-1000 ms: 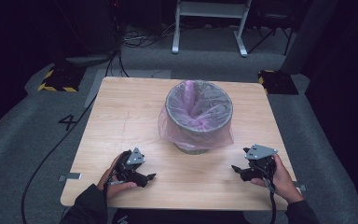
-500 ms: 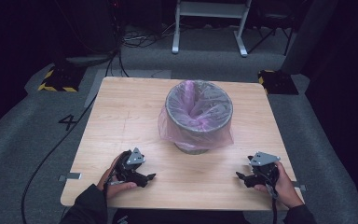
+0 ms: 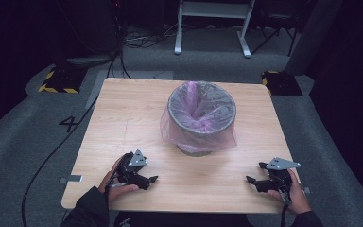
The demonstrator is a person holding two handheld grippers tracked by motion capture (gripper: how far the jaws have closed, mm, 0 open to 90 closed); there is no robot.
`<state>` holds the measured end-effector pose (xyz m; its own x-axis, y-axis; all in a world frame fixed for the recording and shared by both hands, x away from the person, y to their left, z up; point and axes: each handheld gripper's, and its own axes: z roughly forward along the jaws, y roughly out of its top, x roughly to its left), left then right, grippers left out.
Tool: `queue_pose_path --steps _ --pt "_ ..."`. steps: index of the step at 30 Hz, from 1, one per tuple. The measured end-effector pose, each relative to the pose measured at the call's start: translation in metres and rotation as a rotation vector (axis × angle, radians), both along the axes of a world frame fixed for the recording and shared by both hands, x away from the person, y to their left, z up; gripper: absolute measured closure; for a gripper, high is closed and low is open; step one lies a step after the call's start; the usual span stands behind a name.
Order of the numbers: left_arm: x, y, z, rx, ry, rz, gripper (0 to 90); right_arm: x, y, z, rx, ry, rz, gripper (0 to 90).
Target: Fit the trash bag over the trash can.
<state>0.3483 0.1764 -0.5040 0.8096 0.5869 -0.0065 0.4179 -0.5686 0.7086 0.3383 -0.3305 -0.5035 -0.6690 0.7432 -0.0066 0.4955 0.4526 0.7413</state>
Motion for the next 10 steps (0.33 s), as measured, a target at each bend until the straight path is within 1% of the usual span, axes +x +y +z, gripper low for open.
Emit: queue_pose_path --steps 10 --pt "0.0008 -0.0003 0.0000 0.000 0.001 -0.004 12.1 0.0002 0.0002 -0.0001 -0.001 0.004 -0.010 15.1"
